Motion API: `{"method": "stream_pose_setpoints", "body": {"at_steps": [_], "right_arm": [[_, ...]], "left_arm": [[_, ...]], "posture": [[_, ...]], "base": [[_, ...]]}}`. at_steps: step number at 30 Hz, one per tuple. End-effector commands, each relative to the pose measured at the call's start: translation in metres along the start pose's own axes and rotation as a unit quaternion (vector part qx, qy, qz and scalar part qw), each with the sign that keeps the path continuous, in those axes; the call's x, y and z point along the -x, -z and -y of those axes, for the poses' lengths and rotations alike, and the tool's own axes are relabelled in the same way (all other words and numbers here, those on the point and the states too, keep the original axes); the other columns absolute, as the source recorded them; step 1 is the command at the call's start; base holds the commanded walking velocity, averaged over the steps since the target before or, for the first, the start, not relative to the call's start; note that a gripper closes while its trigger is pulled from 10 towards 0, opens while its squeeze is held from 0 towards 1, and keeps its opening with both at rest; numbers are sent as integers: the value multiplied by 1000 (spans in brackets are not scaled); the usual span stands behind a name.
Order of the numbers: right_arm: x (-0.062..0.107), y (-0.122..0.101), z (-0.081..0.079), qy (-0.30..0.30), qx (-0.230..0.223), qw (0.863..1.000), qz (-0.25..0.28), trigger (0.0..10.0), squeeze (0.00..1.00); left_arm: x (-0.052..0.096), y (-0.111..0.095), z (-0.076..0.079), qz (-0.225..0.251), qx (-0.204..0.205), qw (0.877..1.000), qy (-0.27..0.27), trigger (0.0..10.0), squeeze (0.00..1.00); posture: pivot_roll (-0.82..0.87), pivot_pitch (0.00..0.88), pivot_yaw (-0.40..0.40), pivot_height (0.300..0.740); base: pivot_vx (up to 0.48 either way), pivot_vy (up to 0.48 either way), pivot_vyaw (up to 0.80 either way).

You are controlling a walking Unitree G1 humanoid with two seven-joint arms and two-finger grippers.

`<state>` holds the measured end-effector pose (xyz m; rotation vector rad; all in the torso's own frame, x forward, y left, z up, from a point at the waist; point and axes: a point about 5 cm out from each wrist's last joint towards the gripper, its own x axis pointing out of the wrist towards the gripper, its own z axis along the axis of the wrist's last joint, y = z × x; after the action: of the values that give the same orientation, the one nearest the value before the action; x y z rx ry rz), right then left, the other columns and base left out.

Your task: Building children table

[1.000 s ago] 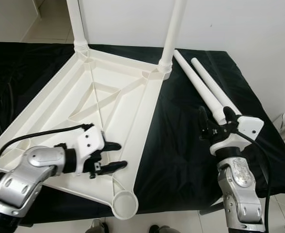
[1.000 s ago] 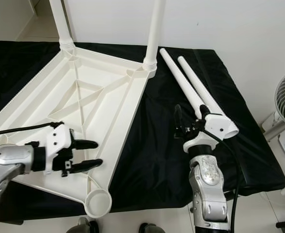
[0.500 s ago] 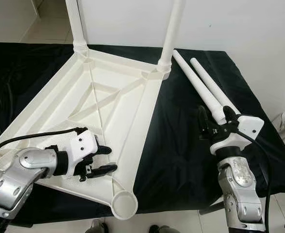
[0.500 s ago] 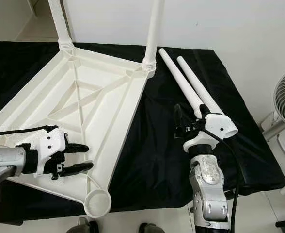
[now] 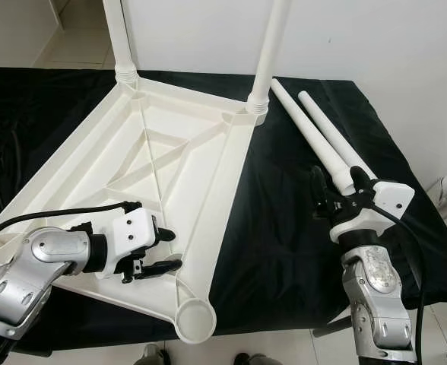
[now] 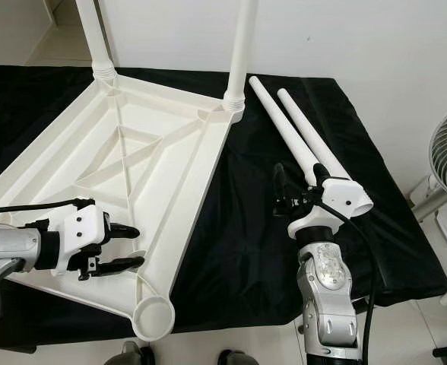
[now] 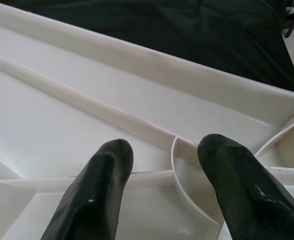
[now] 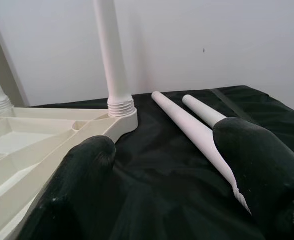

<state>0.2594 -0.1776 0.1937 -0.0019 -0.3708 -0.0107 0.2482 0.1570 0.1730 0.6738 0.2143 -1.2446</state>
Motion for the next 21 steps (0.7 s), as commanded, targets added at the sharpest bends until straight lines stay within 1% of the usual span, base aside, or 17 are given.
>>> {"method": "stream_pose_setpoints", "body": {"at_steps": [1,2,4,7,9,13,15,16,18,19,20,21], "right_arm": [[2,2,2,1,2,1000,-9,10000,0],[2,2,2,1,2,1000,-9,10000,0],[2,1,2,2,2,1000,-8,10000,0],[2,1,2,3,1,1000,-7,10000,0],[2,1,2,3,1,1000,-7,10000,0],[2,0,1,5,-1,1000,-6,10000,0],[2,0,1,5,-1,1000,-6,10000,0],[3,0,0,7,-3,1000,-5,10000,0],[3,0,0,7,-3,1000,-5,10000,0],[3,0,-1,8,-3,1000,-5,10000,0],[3,0,-1,8,-3,1000,-5,10000,0],[3,0,-1,9,-4,1000,-5,10000,0]], "left_arm": [[-10,10,8,-21,12,1000,4,10000,0],[-10,10,8,-21,12,1000,4,10000,0],[-16,7,9,-12,10,1000,-1,10000,0],[-32,-3,8,12,2,1000,-22,10000,0],[-32,-3,8,12,2,1000,-22,10000,0],[-46,-10,4,28,2,998,-49,10000,0],[-46,-10,4,28,2,998,-49,10000,0],[-55,-15,-3,38,7,996,-82,10000,0],[-55,-15,-3,38,7,996,-82,10000,0],[-63,-19,-7,45,12,993,-105,10000,0],[-63,-19,-7,45,12,993,-105,10000,0],[-67,-22,-10,52,23,992,-113,10000,0]], "posture": [[24,153,-19,740],[24,153,-19,740],[16,151,-22,740],[8,145,-20,740],[8,145,-20,740],[-1,139,-13,740],[-1,139,-13,740],[-3,139,-9,740],[-3,139,-9,740],[-5,139,-4,740],[-5,139,-4,740],[-9,140,-3,740]], "base": [[0,0,0],[0,0,0],[0,0,0],[0,0,0],[0,0,0],[0,0,0],[0,0,0],[0,0,0],[0,0,0],[0,0,0],[0,0,0],[0,0,0]]}}
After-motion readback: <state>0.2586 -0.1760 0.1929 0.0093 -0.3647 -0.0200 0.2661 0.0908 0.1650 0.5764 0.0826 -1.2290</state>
